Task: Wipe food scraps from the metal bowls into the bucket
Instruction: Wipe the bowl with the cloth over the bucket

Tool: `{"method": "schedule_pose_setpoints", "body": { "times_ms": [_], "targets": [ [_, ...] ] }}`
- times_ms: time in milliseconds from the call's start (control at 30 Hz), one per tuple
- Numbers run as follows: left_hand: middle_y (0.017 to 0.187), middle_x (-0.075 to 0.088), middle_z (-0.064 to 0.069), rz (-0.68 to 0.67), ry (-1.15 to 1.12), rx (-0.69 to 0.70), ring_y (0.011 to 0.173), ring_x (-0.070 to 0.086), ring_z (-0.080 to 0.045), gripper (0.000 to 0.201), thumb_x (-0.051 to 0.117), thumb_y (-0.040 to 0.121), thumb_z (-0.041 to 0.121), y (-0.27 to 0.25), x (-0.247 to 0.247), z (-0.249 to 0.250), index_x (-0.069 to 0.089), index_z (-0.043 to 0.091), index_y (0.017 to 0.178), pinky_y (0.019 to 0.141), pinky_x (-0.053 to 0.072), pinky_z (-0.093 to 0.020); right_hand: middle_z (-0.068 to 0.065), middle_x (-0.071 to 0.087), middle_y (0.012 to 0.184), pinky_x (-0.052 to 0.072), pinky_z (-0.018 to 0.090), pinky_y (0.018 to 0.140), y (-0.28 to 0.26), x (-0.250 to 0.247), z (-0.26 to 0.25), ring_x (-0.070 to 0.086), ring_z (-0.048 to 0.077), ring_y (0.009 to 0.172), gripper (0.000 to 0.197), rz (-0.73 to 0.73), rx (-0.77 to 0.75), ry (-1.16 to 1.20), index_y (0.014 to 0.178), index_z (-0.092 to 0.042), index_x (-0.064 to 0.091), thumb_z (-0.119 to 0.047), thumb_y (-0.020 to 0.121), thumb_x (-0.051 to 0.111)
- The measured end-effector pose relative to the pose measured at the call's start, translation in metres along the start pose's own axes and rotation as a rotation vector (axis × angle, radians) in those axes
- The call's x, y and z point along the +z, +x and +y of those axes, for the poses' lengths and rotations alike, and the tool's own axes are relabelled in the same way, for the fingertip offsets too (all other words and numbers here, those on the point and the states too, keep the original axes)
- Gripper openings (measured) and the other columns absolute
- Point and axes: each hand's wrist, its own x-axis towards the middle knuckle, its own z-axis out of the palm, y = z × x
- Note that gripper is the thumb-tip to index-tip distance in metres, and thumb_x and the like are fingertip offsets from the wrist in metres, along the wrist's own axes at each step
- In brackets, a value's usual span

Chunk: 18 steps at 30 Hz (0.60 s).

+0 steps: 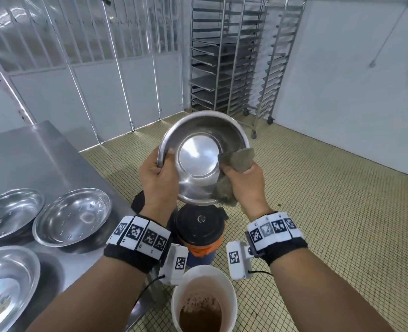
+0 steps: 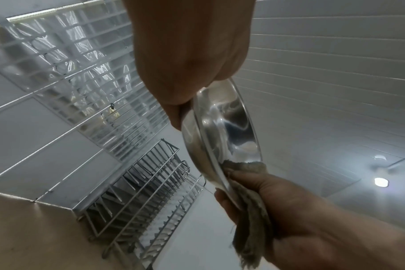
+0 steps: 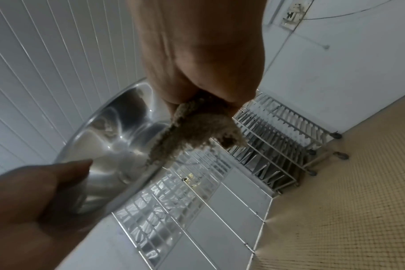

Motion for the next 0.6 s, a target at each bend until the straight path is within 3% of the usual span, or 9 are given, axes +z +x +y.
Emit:
{"method": "schedule_pose_setpoints", "body": {
  "times_ms": [100,200,300,367,400,500,600],
  "targets": [
    [0.064,0.056,0.013,-0.038,0.099,0.029,0.06,0.048,-0.007,0.025,0.059,0.103,0.012,0.0,-0.004,0.0,0.071,0.024,0.084,0.059,0.042,-0.02,-0.003,0.076,0.094,0.063,0.045,0.083,0.007,-0.003,-0.003,0.073,0.016,0.087,0.029,-0.026,-0.007,-0.05,0.1,-0.021,0.071,-0.03,0.077,0.087],
    [0.078,0.062,0.011,-0.2,0.29,0.091,0.064,0.055,-0.003,0.013,0.057,0.101,0.01,0.008,-0.013,0.005,0.066,0.017,0.108,0.062,0.046,-0.017,-0.005,0.073,0.1,0.061,0.042,0.086,0.019,-0.019,-0.02,0.071,0.017,0.094,0.043,-0.089,-0.085,-0.182,0.112,-0.017,0.069,-0.036,0.077,0.086],
    [0.104,0.071,0.009,-0.371,0.331,0.052,0.081,0.07,-0.006,0.031,0.06,0.098,0.006,0.023,-0.022,0.012,0.065,0.027,0.12,0.072,0.058,-0.025,-0.016,0.057,0.089,0.046,0.019,0.075,0.025,-0.034,-0.045,0.058,0.01,0.087,0.028,-0.231,-0.234,-0.529,0.111,-0.021,0.064,-0.029,0.087,0.079],
    [0.112,0.073,0.011,-0.52,0.384,0.07,0.094,0.071,-0.004,0.037,0.06,0.099,0.005,0.026,-0.022,0.015,0.068,0.028,0.128,0.081,0.056,-0.021,-0.014,0.056,0.086,0.036,0.015,0.067,0.027,-0.037,-0.056,0.057,0.012,0.085,0.016,-0.29,-0.355,-0.74,0.1,-0.018,0.063,-0.022,0.089,0.074],
    [0.108,0.075,0.011,-0.569,0.433,0.091,0.094,0.07,-0.001,0.035,0.06,0.101,0.009,0.025,-0.021,0.015,0.069,0.027,0.129,0.08,0.052,-0.016,-0.01,0.06,0.086,0.036,0.017,0.066,0.028,-0.036,-0.059,0.061,0.015,0.086,0.012,-0.299,-0.411,-0.78,0.097,-0.015,0.065,-0.019,0.088,0.073],
    [0.084,0.075,0.011,-0.484,0.381,0.064,0.076,0.066,0.002,0.022,0.06,0.104,0.016,0.017,-0.018,0.011,0.075,0.029,0.113,0.069,0.047,-0.012,-0.007,0.063,0.09,0.04,0.02,0.07,0.028,-0.032,-0.057,0.062,0.017,0.087,0.017,-0.258,-0.459,-0.725,0.105,-0.017,0.07,-0.016,0.088,0.072],
    [0.077,0.072,-0.003,-0.319,0.203,0.018,0.072,0.064,-0.013,0.024,0.06,0.103,0.013,0.011,-0.015,0.002,0.077,0.029,0.099,0.069,0.052,-0.028,-0.013,0.06,0.09,0.038,0.008,0.066,0.02,-0.026,-0.045,0.058,0.006,0.081,0.026,-0.092,-0.354,-0.456,0.115,-0.02,0.067,-0.024,0.09,0.075]
  ]
}}
